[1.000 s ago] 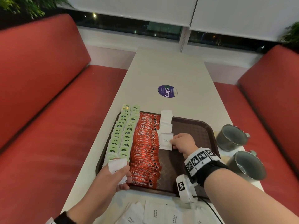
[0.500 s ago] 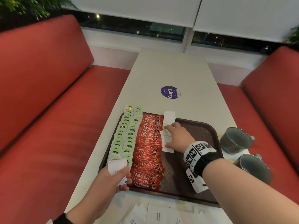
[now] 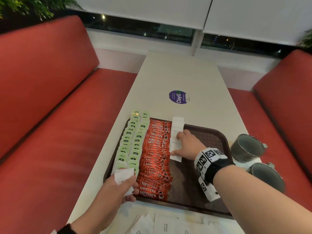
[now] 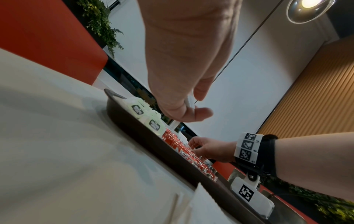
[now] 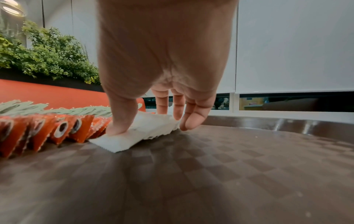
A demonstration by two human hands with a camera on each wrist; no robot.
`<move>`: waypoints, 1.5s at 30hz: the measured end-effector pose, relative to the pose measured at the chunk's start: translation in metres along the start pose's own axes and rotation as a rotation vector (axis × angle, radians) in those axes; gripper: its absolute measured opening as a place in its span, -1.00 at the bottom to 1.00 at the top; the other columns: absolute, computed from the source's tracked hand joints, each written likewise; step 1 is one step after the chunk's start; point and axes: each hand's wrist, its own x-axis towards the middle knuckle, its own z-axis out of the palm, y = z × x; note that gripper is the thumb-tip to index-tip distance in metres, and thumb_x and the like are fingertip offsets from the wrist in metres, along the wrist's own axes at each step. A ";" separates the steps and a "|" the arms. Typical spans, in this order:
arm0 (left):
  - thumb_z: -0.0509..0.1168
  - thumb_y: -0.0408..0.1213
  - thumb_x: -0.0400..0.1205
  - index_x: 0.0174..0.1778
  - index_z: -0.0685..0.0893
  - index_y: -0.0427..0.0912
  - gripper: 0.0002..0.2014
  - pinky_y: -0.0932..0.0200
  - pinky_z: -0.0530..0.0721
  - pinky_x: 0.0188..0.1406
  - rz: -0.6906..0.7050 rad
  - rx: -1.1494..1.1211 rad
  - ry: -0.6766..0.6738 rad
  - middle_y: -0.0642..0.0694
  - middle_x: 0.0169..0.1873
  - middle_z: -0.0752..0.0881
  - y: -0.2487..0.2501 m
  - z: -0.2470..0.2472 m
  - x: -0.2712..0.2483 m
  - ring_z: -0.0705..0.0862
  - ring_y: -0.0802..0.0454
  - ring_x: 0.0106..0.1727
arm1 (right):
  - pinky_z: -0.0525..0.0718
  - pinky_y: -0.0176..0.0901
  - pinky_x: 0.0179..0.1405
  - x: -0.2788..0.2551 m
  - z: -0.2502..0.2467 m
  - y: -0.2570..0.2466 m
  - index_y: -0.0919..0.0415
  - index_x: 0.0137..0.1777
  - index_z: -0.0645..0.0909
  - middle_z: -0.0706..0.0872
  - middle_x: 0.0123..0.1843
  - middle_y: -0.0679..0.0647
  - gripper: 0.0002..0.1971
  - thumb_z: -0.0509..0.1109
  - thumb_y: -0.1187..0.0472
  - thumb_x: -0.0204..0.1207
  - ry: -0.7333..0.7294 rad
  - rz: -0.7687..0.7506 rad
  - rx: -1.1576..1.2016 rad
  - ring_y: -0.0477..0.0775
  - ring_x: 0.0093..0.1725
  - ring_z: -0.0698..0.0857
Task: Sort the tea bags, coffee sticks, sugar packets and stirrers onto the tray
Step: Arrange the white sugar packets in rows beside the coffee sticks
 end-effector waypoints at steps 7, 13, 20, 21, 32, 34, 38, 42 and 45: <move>0.33 -0.40 0.62 0.08 0.62 -0.22 -0.86 0.12 0.61 -0.53 0.001 0.006 0.000 -0.21 -0.40 0.69 0.000 -0.003 -0.002 0.67 -0.04 -0.39 | 0.59 -0.12 0.14 0.000 -0.001 0.000 0.11 0.32 0.39 0.44 0.23 0.02 -0.35 0.58 -0.10 0.33 0.037 0.027 0.110 0.04 0.15 0.56; 0.32 -0.42 0.62 0.07 0.61 -0.23 -0.86 0.13 0.61 -0.55 0.001 -0.002 0.002 -0.21 -0.40 0.69 0.001 -0.001 -0.003 0.66 -0.05 -0.39 | 0.49 -0.24 -0.19 0.007 -0.002 0.009 0.20 0.13 0.52 0.59 0.02 0.04 -0.82 0.23 0.11 0.67 0.100 0.152 0.318 -0.01 -0.06 0.57; 0.33 -0.42 0.61 0.11 0.60 -0.23 -0.83 0.11 0.62 -0.55 -0.011 -0.001 0.021 -0.27 -0.35 0.69 -0.001 -0.001 -0.002 0.67 -0.08 -0.37 | 0.64 -0.13 -0.10 0.015 -0.003 0.015 0.11 -0.20 0.61 0.64 -0.25 -0.03 -0.80 0.26 0.40 0.54 0.162 0.239 0.516 0.01 -0.21 0.64; 0.34 -0.43 0.61 0.10 0.60 -0.23 -0.83 0.12 0.61 -0.56 -0.011 -0.004 0.019 -0.27 -0.35 0.69 -0.001 -0.001 -0.002 0.67 -0.08 -0.38 | 0.69 -0.10 -0.09 0.015 -0.002 0.015 0.12 -0.22 0.61 0.65 -0.26 0.00 -0.78 0.26 0.42 0.54 0.172 0.262 0.551 0.01 -0.23 0.64; 0.31 -0.45 0.63 0.06 0.64 -0.26 -0.88 0.12 0.60 -0.53 0.031 -0.009 -0.004 -0.22 -0.39 0.67 0.003 -0.005 -0.004 0.64 -0.03 -0.40 | 0.76 0.09 0.02 0.006 0.000 0.020 0.31 0.05 0.65 0.70 -0.20 0.15 -0.82 0.22 0.35 0.58 0.229 0.431 0.710 0.15 -0.16 0.71; 0.30 -0.45 0.63 0.05 0.63 -0.24 -0.88 0.11 0.61 -0.51 0.027 -0.010 0.002 -0.21 -0.40 0.67 0.003 -0.005 -0.004 0.64 -0.03 -0.39 | 0.72 -0.01 -0.03 -0.002 -0.002 0.018 0.40 0.15 0.59 0.64 -0.26 0.18 -0.83 0.27 0.39 0.60 0.049 0.507 0.780 0.12 -0.22 0.67; 0.30 -0.45 0.63 0.05 0.61 -0.18 -0.87 0.10 0.62 -0.50 0.010 -0.016 0.011 -0.20 -0.42 0.68 0.004 0.000 -0.005 0.65 -0.02 -0.40 | 0.71 0.00 0.09 -0.009 0.001 0.012 0.30 -0.13 0.57 0.64 -0.26 0.18 -0.91 0.37 0.47 0.52 -0.012 0.514 0.798 0.10 -0.18 0.67; 0.32 -0.43 0.62 0.06 0.62 -0.22 -0.87 0.13 0.62 -0.52 0.006 -0.001 0.009 -0.19 -0.43 0.69 0.005 0.002 -0.008 0.66 -0.03 -0.39 | 0.75 0.12 0.11 0.000 0.008 0.010 0.20 -0.30 0.58 0.75 -0.18 0.23 -0.79 0.42 0.50 0.41 0.119 0.499 0.759 0.16 -0.16 0.73; 0.32 -0.41 0.63 0.07 0.63 -0.17 -0.87 0.11 0.62 -0.49 0.008 -0.001 0.003 -0.21 -0.38 0.69 0.006 -0.001 -0.009 0.65 -0.03 -0.37 | 0.77 0.09 0.05 0.004 0.009 0.009 0.18 -0.28 0.60 0.77 -0.15 0.24 -0.80 0.43 0.50 0.39 0.182 0.499 0.786 0.13 -0.21 0.73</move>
